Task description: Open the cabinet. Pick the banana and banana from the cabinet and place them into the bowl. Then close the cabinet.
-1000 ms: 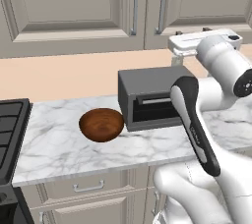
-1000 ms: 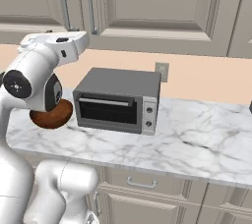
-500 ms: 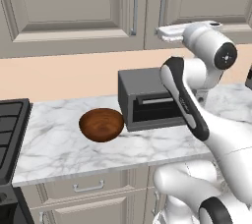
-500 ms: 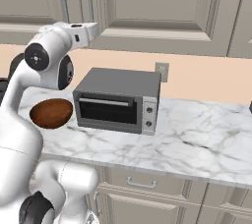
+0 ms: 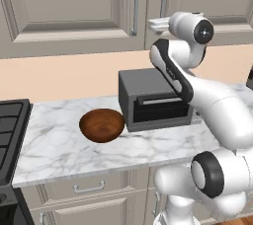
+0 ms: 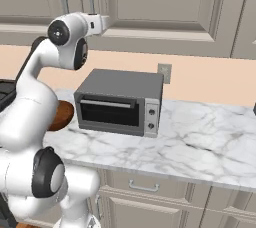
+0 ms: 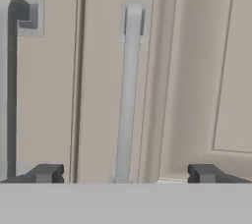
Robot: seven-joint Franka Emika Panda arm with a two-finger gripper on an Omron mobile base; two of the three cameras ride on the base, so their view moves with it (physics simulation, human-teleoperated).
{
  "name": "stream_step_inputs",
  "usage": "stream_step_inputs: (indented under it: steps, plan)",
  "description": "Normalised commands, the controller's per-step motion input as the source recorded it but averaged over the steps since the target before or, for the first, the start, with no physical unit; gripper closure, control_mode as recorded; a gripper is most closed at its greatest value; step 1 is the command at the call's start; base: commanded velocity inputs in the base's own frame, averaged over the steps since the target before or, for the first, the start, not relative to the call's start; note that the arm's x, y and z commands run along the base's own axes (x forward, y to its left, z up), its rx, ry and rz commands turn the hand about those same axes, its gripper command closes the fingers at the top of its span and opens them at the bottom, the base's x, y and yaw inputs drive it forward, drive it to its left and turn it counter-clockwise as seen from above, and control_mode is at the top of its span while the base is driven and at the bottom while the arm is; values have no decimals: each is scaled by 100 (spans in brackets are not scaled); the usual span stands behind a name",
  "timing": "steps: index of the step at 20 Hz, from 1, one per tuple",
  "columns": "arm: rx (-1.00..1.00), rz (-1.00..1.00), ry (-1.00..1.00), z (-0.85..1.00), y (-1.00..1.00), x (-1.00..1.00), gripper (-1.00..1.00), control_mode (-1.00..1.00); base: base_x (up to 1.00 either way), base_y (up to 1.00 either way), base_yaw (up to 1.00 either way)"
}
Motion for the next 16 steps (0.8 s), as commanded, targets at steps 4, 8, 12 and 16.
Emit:
stream_step_inputs:
  steps: [4,8,12,16]
  plan:
    - [0,0,10,-19,0,100,-100,-100,0,0,0]
    - [-2,0,5,-30,0,100,-100,-100,0,0,0]
    - [-2,0,0,-38,0,100,-100,-100,0,0,0]
    - [-1,0,0,-31,0,84,100,-100,0,0,0]
